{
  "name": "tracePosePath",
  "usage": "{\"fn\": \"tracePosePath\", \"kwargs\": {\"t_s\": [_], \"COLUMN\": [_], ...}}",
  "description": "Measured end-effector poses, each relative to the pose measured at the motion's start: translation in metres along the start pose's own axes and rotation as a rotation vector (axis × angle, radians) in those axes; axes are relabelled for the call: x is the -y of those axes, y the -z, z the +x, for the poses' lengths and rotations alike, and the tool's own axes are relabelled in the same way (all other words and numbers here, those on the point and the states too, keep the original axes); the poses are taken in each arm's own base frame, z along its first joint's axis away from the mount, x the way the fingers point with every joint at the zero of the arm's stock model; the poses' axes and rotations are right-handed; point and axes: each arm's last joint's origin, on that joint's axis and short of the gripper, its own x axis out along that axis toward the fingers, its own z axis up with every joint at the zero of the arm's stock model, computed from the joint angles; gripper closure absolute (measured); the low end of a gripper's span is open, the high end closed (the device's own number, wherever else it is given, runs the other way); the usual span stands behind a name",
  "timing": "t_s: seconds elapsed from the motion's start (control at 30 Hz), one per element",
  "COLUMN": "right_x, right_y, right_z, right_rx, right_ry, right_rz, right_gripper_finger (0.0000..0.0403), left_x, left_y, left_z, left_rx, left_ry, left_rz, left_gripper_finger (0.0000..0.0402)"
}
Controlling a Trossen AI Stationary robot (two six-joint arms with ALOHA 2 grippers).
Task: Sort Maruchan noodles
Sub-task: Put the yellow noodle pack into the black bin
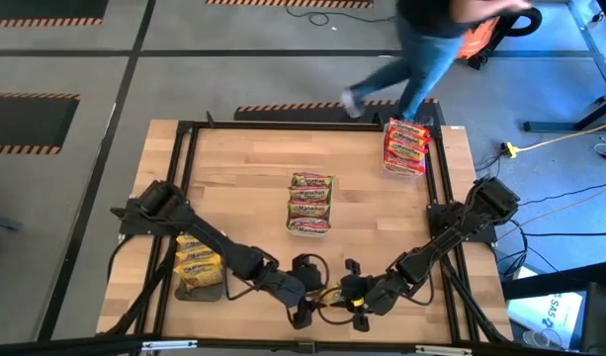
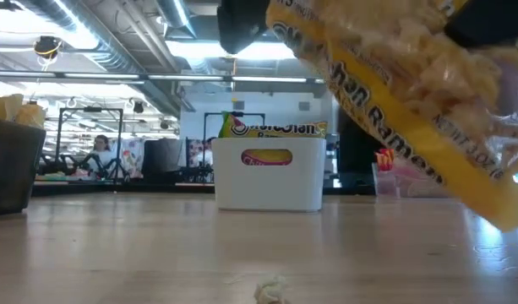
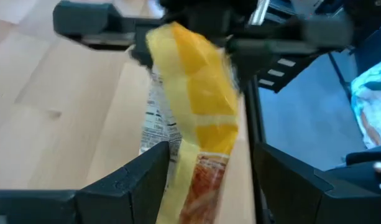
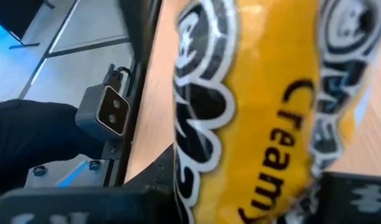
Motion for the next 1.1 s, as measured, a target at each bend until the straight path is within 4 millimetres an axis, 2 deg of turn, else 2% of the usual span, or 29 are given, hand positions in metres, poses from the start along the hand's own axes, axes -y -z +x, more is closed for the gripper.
{"fn": "tracePosePath", "kwargs": {"t_s": [0.23, 0.63, 0.87, 0.97, 1.1], "right_x": [-0.001, 0.0, 0.0, 0.0, 0.0], "right_y": [-0.003, -0.012, -0.013, -0.013, -0.014], "right_z": [0.0, 0.002, 0.002, 0.002, 0.002], "right_rx": [0.03, 0.096, 0.103, 0.105, 0.124], "right_ry": [-0.007, -0.032, -0.04, -0.043, -0.029], "right_rz": [0.009, 0.023, 0.027, 0.027, 0.032], "right_gripper_finger": [0.0302, 0.0301, 0.03, 0.0285, 0.0244], "left_x": [-0.003, -0.004, -0.004, -0.004, -0.004], "left_y": [0.0, -0.001, -0.001, -0.001, -0.001], "left_z": [0.002, 0.002, 0.002, 0.002, 0.002], "left_rx": [-0.01, -0.031, -0.031, -0.031, -0.029], "left_ry": [-0.002, 0.025, 0.024, 0.029, 0.025], "left_rz": [-0.002, -0.021, -0.015, -0.012, -0.008], "left_gripper_finger": [0.0172, 0.0197, 0.0243, 0.0271, 0.0287]}}
